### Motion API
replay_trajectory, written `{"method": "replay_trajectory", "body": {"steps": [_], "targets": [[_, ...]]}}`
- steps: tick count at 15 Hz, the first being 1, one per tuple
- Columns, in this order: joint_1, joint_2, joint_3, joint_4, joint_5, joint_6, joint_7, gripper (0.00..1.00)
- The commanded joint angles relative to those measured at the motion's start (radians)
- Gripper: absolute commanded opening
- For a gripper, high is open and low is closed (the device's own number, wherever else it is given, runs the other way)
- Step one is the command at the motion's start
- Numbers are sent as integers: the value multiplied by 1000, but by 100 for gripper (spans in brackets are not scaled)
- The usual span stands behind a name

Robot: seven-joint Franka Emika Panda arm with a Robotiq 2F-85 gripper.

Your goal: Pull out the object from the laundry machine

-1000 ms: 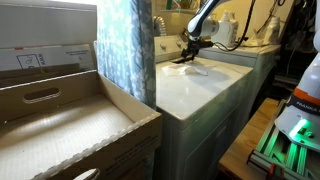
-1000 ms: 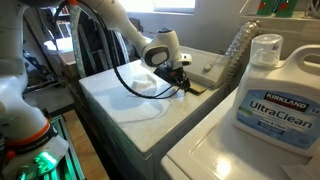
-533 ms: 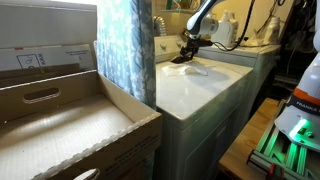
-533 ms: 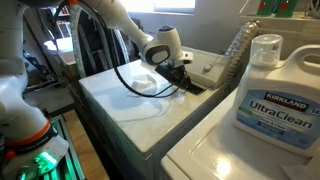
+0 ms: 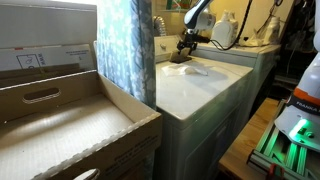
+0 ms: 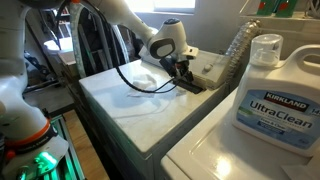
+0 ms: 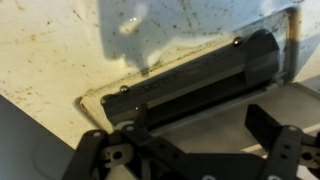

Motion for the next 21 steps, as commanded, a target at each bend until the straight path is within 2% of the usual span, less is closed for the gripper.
{"method": "replay_trajectory", "body": {"steps": [1,8,10,15,21], "targets": [[17,55,-32,81,-4,-139,85,100],[31,122,-71,204,-24,-276,188,100],[52,150,-105,238,-54,-320,263,100],[45,185,-113,303,-15,-359,377,100],[31,187,-105,340,-4,-485,383,100]]}}
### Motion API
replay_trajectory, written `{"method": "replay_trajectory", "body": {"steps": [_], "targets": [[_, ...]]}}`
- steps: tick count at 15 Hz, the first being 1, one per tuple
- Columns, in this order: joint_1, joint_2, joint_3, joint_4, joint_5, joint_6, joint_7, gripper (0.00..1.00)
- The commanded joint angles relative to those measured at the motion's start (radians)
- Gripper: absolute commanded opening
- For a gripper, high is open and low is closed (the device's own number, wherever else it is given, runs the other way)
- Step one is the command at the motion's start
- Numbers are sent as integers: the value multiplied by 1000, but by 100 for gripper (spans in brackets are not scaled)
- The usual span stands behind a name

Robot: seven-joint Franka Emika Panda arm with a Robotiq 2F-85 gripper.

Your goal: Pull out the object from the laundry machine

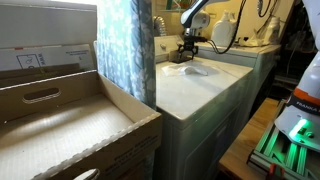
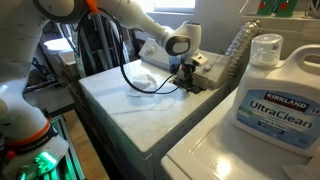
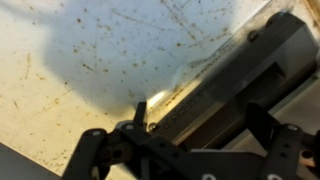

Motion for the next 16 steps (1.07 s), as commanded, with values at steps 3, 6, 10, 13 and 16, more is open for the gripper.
{"method": "replay_trajectory", "body": {"steps": [3,6,10,13,16], "targets": [[4,30,-20,53,-10,-93,15,100],[2,46,-11,51,-1,-49,-4,100],[5,53,-10,51,-15,-22,-36,100],[0,45,-3,44,-32,-51,-108,100],[-2,42,1,42,-58,-102,-179,100]]}}
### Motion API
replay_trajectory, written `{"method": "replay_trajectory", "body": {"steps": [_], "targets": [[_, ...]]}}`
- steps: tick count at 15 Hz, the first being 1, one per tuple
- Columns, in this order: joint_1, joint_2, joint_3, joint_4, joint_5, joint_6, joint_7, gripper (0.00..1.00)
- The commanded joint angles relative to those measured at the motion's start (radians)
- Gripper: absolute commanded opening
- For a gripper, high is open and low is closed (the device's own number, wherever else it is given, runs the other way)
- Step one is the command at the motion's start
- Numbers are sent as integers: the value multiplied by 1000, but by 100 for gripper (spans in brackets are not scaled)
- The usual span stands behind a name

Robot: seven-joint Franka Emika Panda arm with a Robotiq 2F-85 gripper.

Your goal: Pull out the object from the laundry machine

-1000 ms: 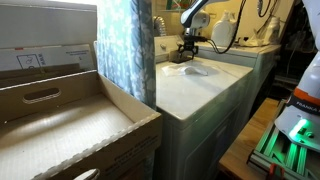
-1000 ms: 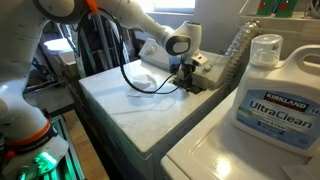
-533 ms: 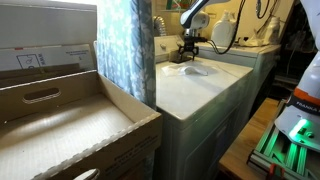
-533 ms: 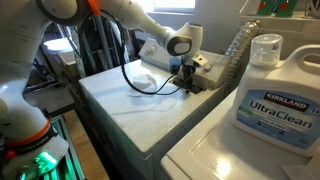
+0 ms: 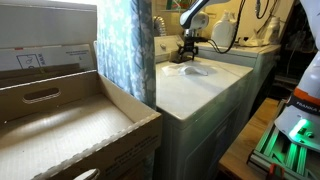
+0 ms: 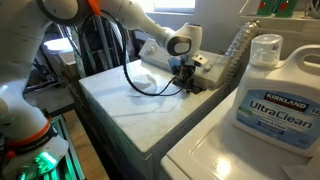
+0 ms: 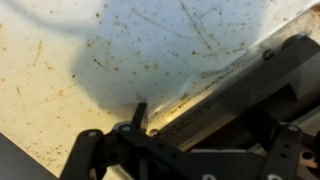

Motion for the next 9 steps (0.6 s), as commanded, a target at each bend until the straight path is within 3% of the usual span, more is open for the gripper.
{"method": "replay_trajectory", "body": {"steps": [1,9], "targets": [[-7,15,7,5,-36,-50,-82,100],[-18,5,23,32,-49,-195,-178,100]]}}
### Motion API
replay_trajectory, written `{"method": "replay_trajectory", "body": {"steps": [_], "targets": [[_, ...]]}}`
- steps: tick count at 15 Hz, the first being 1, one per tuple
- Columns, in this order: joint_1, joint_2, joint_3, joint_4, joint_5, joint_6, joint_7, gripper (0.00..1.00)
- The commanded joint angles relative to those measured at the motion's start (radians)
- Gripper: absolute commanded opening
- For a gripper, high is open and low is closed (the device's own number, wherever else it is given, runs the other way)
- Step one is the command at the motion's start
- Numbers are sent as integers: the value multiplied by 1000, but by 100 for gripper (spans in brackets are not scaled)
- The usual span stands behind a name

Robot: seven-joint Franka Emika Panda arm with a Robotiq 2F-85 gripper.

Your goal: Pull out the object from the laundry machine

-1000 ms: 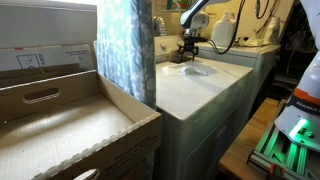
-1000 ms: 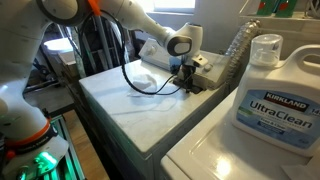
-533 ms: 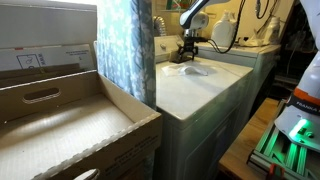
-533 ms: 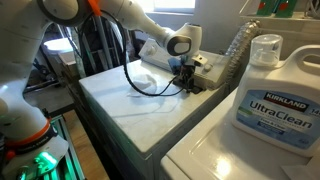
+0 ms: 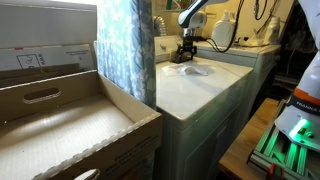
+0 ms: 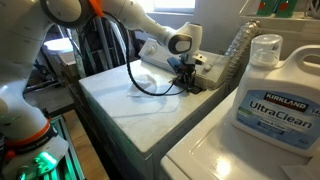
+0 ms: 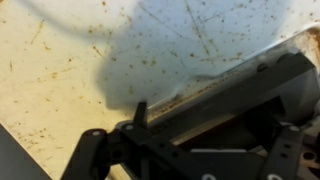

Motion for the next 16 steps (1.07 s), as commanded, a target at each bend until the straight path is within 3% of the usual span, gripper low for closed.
{"method": "replay_trajectory", "body": {"steps": [1,16], "targets": [[-15,-18,6,-16,-31,-148,-66,100],[-14,-141,-5,-187,-52,-130,-104,100]]}}
